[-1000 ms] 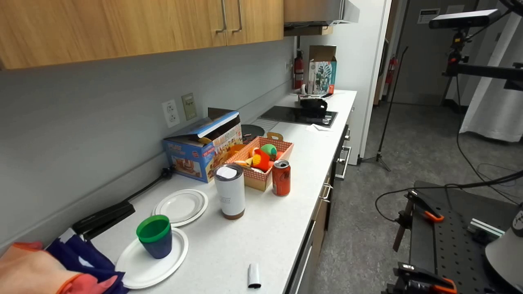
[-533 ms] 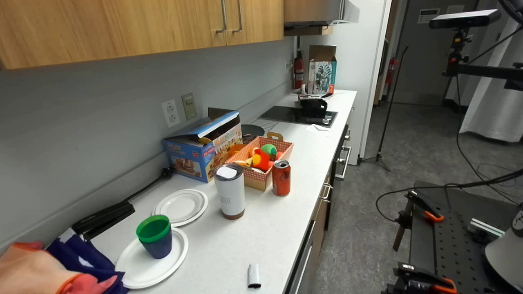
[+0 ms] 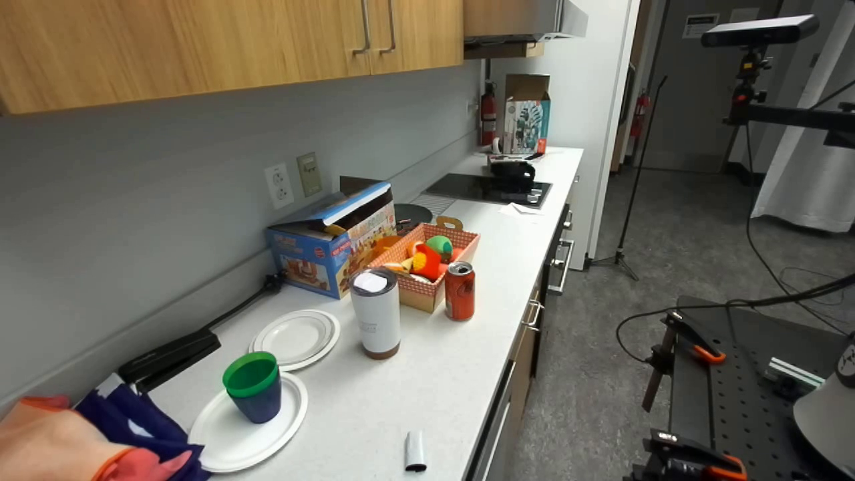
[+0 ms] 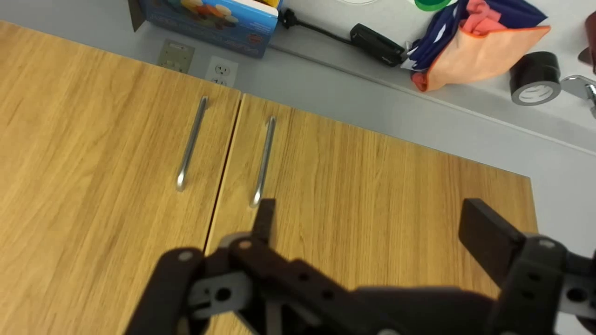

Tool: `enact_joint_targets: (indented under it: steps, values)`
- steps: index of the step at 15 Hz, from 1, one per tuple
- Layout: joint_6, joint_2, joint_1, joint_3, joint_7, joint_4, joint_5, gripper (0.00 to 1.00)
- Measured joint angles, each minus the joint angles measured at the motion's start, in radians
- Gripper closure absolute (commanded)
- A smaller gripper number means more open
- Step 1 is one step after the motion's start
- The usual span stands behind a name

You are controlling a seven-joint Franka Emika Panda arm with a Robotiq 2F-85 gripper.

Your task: Close the right cabinet door

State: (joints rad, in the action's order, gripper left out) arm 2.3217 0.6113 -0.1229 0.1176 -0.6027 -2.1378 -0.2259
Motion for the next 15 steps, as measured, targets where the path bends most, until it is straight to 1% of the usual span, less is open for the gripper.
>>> enact_joint_targets:
  steps: [2,15]
  values:
    - [0.000,0.016,0.000,0.001,0.000,-0.015,0.000,0.00]
    - [0.000,0.017,-0.001,0.001,0.000,-0.017,0.000,0.00]
